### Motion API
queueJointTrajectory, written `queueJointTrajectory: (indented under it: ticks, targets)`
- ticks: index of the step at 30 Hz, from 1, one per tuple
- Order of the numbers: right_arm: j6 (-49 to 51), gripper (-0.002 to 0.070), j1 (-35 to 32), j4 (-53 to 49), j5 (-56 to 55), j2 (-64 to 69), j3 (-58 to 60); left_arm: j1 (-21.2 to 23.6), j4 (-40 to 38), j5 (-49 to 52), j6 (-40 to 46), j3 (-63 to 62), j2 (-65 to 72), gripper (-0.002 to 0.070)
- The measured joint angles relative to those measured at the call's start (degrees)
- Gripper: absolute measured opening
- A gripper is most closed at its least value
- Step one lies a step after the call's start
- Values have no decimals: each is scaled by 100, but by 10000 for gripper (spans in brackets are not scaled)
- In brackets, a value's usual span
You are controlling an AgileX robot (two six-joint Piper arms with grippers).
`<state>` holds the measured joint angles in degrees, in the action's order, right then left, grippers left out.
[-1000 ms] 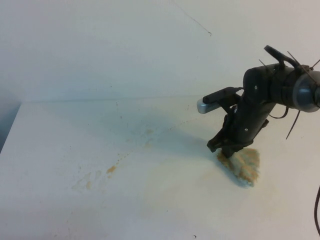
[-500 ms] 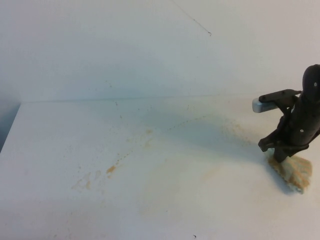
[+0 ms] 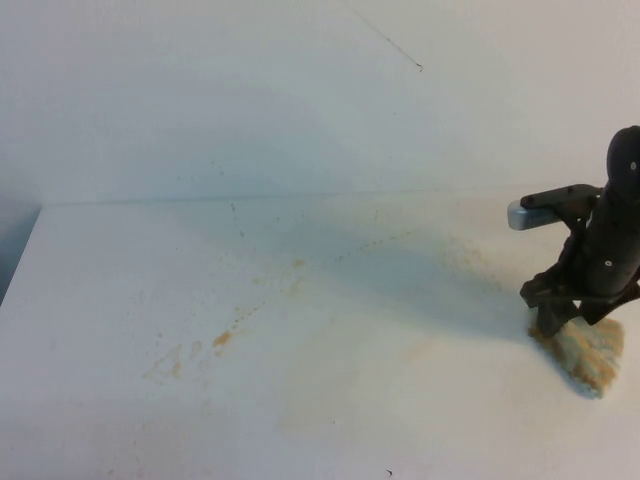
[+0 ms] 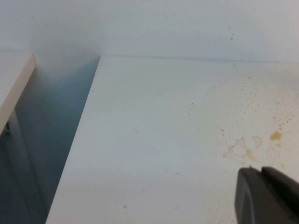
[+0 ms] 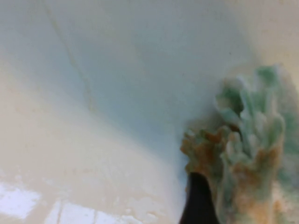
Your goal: Wipe the table
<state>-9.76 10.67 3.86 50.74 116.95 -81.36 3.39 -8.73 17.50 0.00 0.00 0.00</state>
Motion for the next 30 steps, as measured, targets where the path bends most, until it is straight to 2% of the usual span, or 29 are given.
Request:
queueJointTrajectory:
  ticks: [3, 5, 7, 12, 14, 20, 27, 30]
  targets:
    - [23, 443, 0, -9, -14, -289, 0, 0, 0, 10, 0, 0, 0, 0]
    - [31, 406, 0, -9, -102, -623, 0, 0, 0, 10, 0, 0, 0, 0]
    - [31, 334, 0, 28, -224, -1059, 13, 0, 0, 10, 0, 0, 0, -4]
    - [-42, 86, 0, 750, -796, -2738, 490, 0, 0, 10, 0, 0, 0, 0]
    - [-268, 39, 0, 1270, -1054, -3412, 879, 0, 0, 10, 0, 0, 0, 0]
    - [-692, 3, 107, 1910, -1789, -5578, 2172, 0, 0, 10, 0, 0, 0, 0]
    - [-873, -1, 107, 1956, -2259, -7943, 3523, 0, 0, 10, 0, 0, 0, 0]
    - [-896, -2, 107, 1650, -2393, -8831, 3995, 0, 0, 10, 0, 0, 0, 0]
